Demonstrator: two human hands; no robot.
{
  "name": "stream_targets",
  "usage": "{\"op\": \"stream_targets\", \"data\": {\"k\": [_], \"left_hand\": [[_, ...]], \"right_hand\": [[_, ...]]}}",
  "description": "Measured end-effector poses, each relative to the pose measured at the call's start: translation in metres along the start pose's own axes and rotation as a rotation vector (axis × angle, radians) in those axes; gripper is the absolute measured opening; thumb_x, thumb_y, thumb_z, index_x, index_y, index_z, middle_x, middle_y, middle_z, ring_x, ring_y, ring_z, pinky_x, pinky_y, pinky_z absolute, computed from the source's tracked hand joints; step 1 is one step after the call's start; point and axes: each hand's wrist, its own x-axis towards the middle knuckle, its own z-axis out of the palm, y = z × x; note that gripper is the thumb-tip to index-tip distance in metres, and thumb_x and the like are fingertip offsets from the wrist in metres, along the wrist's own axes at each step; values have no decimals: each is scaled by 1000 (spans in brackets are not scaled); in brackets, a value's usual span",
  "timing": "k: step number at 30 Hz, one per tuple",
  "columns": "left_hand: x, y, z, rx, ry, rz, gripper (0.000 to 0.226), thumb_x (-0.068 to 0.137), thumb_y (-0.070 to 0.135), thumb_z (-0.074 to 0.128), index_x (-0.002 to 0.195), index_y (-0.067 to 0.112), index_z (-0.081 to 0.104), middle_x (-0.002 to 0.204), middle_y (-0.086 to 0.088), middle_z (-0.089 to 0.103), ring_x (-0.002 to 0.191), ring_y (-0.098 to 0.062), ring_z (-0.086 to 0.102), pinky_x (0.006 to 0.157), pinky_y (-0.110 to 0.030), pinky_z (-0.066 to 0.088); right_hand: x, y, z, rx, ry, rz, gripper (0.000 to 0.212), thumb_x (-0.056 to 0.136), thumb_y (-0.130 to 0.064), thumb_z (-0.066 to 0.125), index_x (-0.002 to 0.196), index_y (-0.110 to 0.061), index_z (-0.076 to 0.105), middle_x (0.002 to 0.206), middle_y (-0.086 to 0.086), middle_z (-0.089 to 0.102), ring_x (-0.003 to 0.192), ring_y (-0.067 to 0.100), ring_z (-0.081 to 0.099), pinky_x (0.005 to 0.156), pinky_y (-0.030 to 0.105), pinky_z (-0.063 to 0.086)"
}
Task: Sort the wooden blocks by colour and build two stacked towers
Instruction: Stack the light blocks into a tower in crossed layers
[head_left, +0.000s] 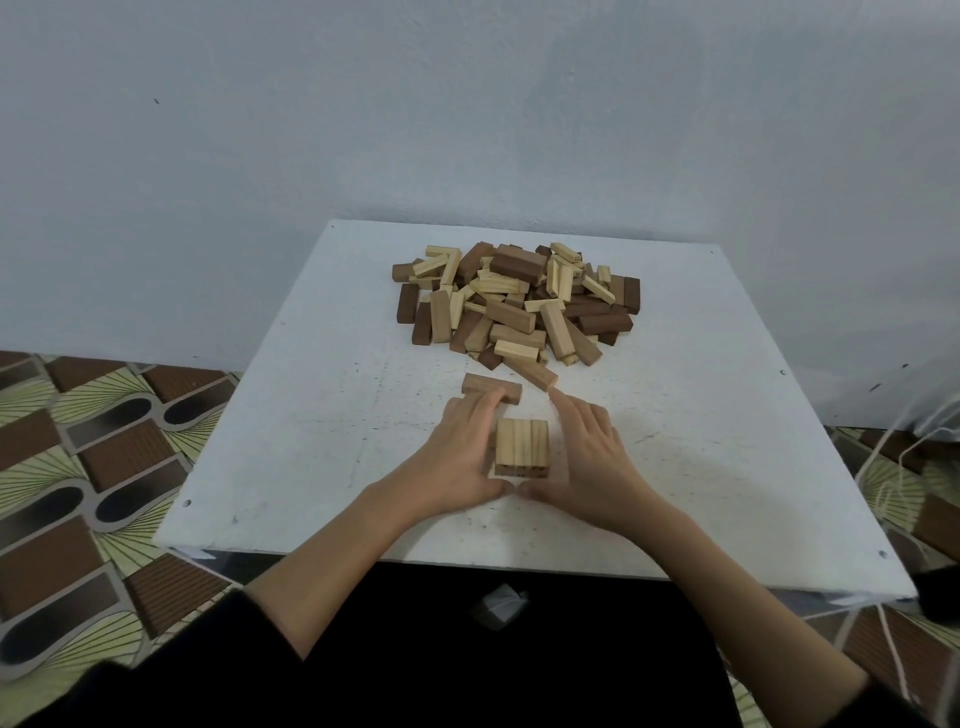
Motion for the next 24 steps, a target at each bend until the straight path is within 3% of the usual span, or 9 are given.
{"op": "stream_targets", "data": {"k": [2, 4, 7, 10, 14, 18, 21, 24], "left_hand": [[-6, 1, 5, 68, 37, 6, 93, 82, 29, 69, 149, 10, 7, 151, -3, 16, 136, -14, 12, 107, -23, 17], [-11, 1, 12, 93, 73, 11, 89, 86, 28, 63, 149, 7, 4, 155, -4, 8, 139, -12, 5, 108, -18, 6], [-14, -1, 23, 136, 89, -6, 85, 91, 28, 54, 150, 5, -3, 159, -7, -7, 144, -14, -8, 113, -20, -7], [-15, -5, 30, 228, 72, -23, 81, 96, 36, 43, 149, 4, -10, 158, -9, -18, 145, -19, -18, 120, -34, -5], [-14, -5, 32, 316, 42, -53, 82, 97, 49, 31, 148, 3, -14, 156, -11, -24, 144, -20, -22, 118, -30, -10], [-14, -4, 32, 449, 6, -69, 92, 81, 63, -2, 146, 0, -18, 154, -16, -26, 143, -23, -24, 115, -30, -14], [-12, -7, 35, 452, -9, -76, 86, 87, 61, 4, 145, 1, -19, 154, -16, -26, 143, -24, -24, 118, -33, -11], [-11, -8, 36, 465, -9, -68, 92, 76, 62, -9, 145, 1, -21, 155, -16, -25, 144, -23, -23, 118, -33, -10]], "right_hand": [[-7, 0, 9, -53, -17, 33, 111, 74, -70, 55, 149, -12, -2, 156, 1, 2, 142, 17, -1, 116, 33, 3], [-11, 1, 18, -121, -34, 51, 118, 64, -89, 25, 149, -12, -5, 157, 1, -7, 143, 17, -8, 116, 34, -6], [-11, 5, 29, -223, -23, 45, 123, 55, -90, -13, 148, -10, -9, 157, 3, -13, 144, 18, -13, 114, 35, -12], [-10, 6, 34, -277, -21, 38, 117, 60, -84, -23, 148, -7, -12, 157, 6, -16, 144, 19, -16, 113, 37, -15], [-10, 6, 35, -286, -27, 47, 116, 60, -79, -30, 148, -6, -12, 157, 7, -17, 144, 19, -18, 112, 38, -17], [-9, 3, 34, -324, -59, 57, 119, 56, -77, -36, 147, -4, -12, 155, 10, -22, 142, 20, -22, 110, 40, -19], [-10, 1, 33, -333, -78, 61, 120, 54, -76, -39, 147, -4, -13, 155, 10, -24, 142, 20, -24, 110, 41, -19], [-9, 0, 33, -343, -91, 65, 119, 54, -74, -40, 146, -4, -15, 154, 10, -25, 141, 20, -25, 109, 43, -19]]}}
